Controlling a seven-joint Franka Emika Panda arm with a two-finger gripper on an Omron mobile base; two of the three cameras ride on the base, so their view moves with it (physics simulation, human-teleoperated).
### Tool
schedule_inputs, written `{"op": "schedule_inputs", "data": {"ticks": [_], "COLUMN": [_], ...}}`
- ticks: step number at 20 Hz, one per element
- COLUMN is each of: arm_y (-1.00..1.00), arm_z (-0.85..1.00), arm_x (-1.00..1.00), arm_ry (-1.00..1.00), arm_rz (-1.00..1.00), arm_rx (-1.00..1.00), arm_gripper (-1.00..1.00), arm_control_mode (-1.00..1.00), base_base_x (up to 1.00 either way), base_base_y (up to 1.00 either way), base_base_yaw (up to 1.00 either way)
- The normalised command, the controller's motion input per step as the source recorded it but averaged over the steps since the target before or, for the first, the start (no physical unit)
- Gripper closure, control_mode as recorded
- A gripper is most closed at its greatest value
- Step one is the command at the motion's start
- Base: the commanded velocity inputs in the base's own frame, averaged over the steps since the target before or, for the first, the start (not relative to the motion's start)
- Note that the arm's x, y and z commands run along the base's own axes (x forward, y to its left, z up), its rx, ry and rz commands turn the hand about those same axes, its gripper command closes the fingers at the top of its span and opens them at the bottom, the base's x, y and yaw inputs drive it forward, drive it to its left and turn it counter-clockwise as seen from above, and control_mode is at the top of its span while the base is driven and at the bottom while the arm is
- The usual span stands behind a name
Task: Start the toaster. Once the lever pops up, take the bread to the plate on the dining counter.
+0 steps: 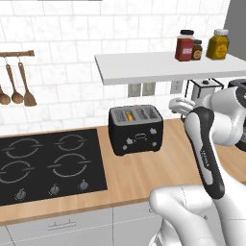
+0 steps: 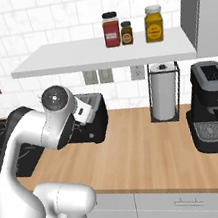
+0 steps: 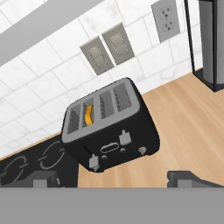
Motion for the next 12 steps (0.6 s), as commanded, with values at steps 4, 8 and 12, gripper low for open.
{"op": "schedule_inputs", "data": {"ticks": [4, 8, 12], "arm_y": [0.0, 0.0, 0.0], "arm_z": [0.0, 0.0, 0.0], "arm_x": [0.0, 0.0, 0.0], "arm_ry": [0.0, 0.0, 0.0], "arm_rz": [0.0, 0.0, 0.0], "arm_rx": [0.0, 0.0, 0.0], "arm_gripper": [-1.0, -1.0, -1.0], "arm_control_mode": [-1.0, -1.0, -1.0], "base_base_x": [0.0, 0.0, 0.0], "base_base_y": [0.0, 0.0, 0.0], "base_base_yaw": [0.0, 0.0, 0.0]}}
